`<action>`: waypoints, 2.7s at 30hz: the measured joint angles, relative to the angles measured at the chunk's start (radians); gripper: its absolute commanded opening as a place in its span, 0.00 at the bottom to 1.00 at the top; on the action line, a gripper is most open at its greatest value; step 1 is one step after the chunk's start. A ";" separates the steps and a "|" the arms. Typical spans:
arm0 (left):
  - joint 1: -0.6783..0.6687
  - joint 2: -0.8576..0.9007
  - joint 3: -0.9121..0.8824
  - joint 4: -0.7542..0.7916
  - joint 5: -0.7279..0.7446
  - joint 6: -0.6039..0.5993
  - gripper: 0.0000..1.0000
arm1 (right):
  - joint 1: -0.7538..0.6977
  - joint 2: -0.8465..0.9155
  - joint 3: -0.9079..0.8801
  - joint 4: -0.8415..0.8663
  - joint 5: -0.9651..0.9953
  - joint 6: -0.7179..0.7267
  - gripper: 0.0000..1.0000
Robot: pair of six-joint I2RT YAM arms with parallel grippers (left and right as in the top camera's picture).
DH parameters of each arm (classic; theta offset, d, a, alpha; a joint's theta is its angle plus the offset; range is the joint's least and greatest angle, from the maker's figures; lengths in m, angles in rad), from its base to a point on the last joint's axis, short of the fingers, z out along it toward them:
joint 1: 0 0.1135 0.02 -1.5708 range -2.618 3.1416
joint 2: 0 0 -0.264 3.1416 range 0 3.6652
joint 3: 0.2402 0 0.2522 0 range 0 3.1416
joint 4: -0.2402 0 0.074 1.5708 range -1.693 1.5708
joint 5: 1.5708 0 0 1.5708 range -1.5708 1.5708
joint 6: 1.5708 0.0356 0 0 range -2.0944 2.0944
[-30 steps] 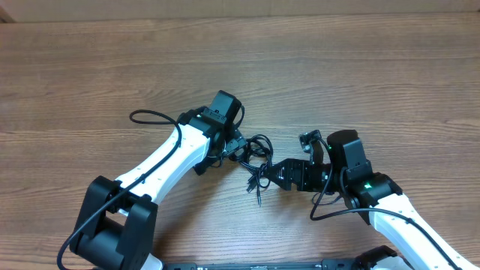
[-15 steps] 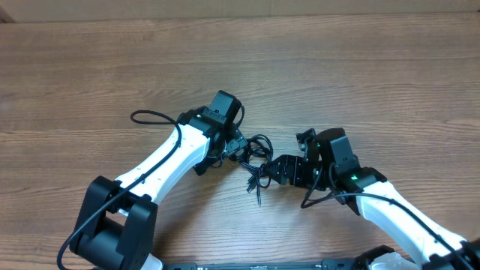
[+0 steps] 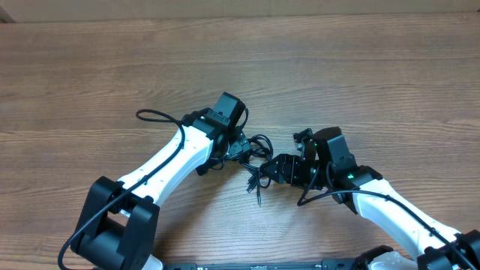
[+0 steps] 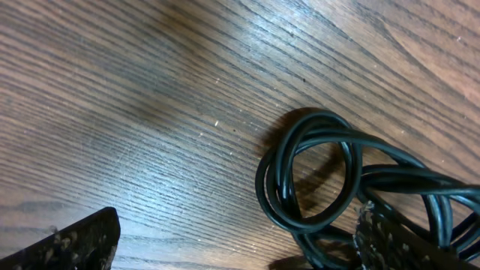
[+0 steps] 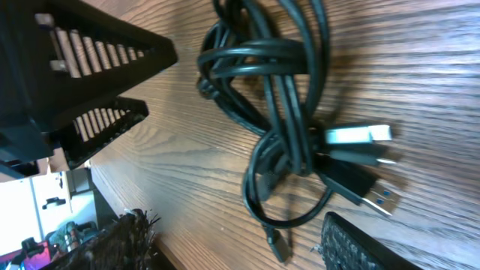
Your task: Untangle cables
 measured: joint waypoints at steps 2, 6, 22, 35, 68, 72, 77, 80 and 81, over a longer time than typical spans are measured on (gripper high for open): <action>0.000 0.000 0.000 0.000 0.000 0.014 1.00 | 0.014 0.000 0.000 0.015 0.002 0.005 0.72; 0.000 0.000 0.000 0.002 -0.001 0.034 0.99 | 0.055 0.000 0.000 0.034 0.040 0.035 0.70; -0.002 0.000 0.000 0.002 -0.005 0.040 1.00 | 0.243 0.002 0.000 0.069 0.316 0.180 0.56; -0.002 0.000 0.000 0.002 -0.005 0.039 0.99 | 0.253 0.132 0.000 0.169 0.379 0.242 0.29; -0.002 0.000 0.000 0.001 0.000 0.040 0.99 | 0.253 0.132 0.000 0.209 0.446 0.244 0.26; -0.002 0.000 0.000 0.002 0.003 0.040 1.00 | 0.253 0.132 0.000 0.195 0.438 0.243 0.26; -0.002 0.000 0.000 0.002 0.003 0.040 1.00 | 0.254 0.132 0.000 0.179 0.430 0.258 0.26; -0.002 0.000 0.000 0.002 0.003 0.040 1.00 | 0.267 0.132 0.000 0.167 0.430 0.277 0.26; -0.002 0.000 0.000 0.002 0.003 0.040 1.00 | 0.270 0.132 0.000 0.169 0.430 0.280 0.26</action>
